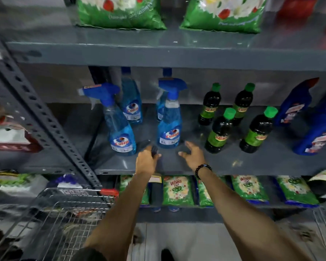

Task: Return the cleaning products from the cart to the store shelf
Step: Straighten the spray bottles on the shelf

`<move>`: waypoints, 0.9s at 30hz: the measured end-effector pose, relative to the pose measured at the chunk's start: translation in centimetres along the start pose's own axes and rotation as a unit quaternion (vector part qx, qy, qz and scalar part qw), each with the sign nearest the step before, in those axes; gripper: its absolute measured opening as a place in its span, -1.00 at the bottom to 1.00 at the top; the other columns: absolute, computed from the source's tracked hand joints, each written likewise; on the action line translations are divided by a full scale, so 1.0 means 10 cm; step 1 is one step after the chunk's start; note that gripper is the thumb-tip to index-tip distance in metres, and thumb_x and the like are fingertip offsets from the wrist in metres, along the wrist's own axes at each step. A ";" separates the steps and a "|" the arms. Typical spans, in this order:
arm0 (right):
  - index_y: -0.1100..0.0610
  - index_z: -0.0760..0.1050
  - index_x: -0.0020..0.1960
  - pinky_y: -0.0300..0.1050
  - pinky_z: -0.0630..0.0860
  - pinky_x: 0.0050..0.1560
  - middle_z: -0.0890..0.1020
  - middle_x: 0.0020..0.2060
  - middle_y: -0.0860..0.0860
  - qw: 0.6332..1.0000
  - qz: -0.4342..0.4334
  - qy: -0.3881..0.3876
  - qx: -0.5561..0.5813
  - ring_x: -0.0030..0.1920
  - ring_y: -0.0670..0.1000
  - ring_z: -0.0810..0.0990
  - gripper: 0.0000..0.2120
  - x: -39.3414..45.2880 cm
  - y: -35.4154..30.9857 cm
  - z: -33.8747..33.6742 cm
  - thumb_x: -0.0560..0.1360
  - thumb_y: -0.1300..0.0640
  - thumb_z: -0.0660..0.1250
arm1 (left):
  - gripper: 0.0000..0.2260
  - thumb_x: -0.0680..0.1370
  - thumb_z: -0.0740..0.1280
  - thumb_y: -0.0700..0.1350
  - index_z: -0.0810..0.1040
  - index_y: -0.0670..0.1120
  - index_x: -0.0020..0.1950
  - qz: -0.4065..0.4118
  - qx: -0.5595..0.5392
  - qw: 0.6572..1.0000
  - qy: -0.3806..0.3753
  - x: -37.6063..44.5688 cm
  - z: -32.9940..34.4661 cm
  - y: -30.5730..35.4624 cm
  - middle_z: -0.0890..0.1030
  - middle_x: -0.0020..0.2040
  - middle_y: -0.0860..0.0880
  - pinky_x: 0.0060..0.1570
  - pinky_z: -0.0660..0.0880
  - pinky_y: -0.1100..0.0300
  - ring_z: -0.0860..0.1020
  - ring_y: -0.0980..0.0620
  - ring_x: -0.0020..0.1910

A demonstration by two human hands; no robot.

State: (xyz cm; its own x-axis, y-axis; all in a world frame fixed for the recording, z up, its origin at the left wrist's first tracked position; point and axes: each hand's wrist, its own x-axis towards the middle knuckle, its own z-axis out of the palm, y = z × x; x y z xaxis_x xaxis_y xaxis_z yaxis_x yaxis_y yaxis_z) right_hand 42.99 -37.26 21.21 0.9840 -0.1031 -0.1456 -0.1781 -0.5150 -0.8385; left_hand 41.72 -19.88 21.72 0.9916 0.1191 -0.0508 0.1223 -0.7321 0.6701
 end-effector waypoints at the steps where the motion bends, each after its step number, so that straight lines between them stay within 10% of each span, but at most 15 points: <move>1: 0.23 0.23 0.40 0.07 0.29 0.42 0.34 0.41 0.18 1.000 0.001 -0.009 0.011 0.40 0.13 0.32 -0.41 0.07 -0.02 0.03 0.43 0.23 0.37 | -0.60 0.47 0.35 -0.13 0.42 -0.11 0.30 0.001 -0.016 1.000 -0.002 0.05 -0.01 0.00 0.61 0.11 -0.30 0.04 0.48 -0.02 0.54 -0.26 0.12; 27: 0.28 0.52 0.13 -0.17 0.36 0.20 0.58 0.18 0.20 0.996 -0.036 -0.023 0.083 0.22 0.12 0.52 -0.65 0.21 0.01 0.05 0.36 0.36 0.41 | -0.65 0.42 0.41 -0.17 0.53 -0.12 0.20 -0.003 -0.133 0.991 -0.008 0.21 0.03 -0.03 0.65 0.14 -0.14 0.24 0.45 0.07 0.57 -0.08 0.15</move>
State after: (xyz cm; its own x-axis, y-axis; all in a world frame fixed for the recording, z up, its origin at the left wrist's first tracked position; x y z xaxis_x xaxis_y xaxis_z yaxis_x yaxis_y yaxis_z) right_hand 45.04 -37.08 20.52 0.9942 -0.0300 -0.1029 -0.1067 -0.3724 -0.9219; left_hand 43.80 -19.61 21.20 0.9918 0.1099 -0.0652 0.1138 -0.5286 0.8412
